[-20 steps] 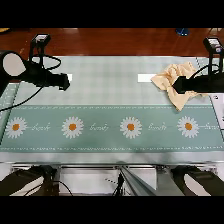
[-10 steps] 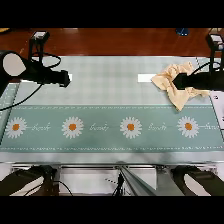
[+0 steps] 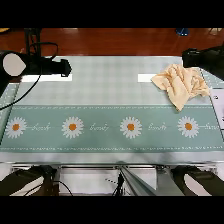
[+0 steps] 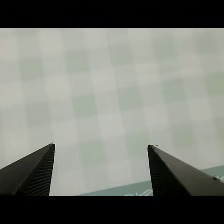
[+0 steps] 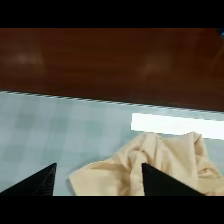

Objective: Fold the shirts.

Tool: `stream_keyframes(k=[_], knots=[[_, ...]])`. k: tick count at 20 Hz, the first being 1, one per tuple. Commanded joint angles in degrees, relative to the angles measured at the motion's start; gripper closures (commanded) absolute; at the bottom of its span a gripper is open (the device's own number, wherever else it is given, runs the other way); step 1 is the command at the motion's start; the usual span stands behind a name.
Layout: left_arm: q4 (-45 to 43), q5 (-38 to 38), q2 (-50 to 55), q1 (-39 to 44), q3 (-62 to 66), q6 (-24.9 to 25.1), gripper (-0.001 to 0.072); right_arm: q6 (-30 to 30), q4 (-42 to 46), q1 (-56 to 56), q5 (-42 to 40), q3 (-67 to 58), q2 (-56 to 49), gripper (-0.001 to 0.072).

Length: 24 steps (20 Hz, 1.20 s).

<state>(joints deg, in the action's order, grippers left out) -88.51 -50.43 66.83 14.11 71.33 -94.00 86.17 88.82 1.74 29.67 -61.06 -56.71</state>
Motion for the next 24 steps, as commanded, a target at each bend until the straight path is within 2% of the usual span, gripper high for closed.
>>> stream_keyframes(k=[1,5,6,10,19,20,22,23,24], knots=[[0.0,5.7,0.0,0.0,0.0,0.0,-0.0004,2.1,7.2,-1.8,-3.4,0.0,-2.6,0.0122],[0.0,6.6,0.0,-0.1,0.0,0.0,-0.0004,12.3,7.1,-11.2,-3.4,0.0,-11.0,0.0122],[0.0,6.5,0.0,-0.1,0.0,0.0,-0.0004,13.1,5.6,-13.5,-3.3,0.0,-13.3,0.0121],[0.0,6.4,0.0,0.0,0.0,0.0,-0.0004,13.0,-3.1,-18.9,-3.3,0.0,-22.4,0.012],[0.0,6.4,0.0,0.0,0.0,0.0,-0.0004,9.7,-3.5,-15.0,-8.5,0.0,-37.1,0.0131],[0.0,6.4,0.0,0.0,0.0,0.0,-0.0004,9.7,-3.0,-14.3,-9.6,0.0,-38.1,0.0213],[0.0,6.3,-0.1,0.0,0.0,0.0,-0.0004,9.7,-2.9,-14.0,-10.9,-0.2,-38.2,0.0573],[0.0,6.3,-0.2,0.0,0.1,0.0,-0.0004,9.8,-3.1,-14.0,-10.3,-0.7,-37.2,0.0688],[0.0,6.3,-0.3,0.0,0.3,0.0,-0.0004,9.7,-3.0,-14.0,-10.1,-1.7,-35.4,0.0688]])
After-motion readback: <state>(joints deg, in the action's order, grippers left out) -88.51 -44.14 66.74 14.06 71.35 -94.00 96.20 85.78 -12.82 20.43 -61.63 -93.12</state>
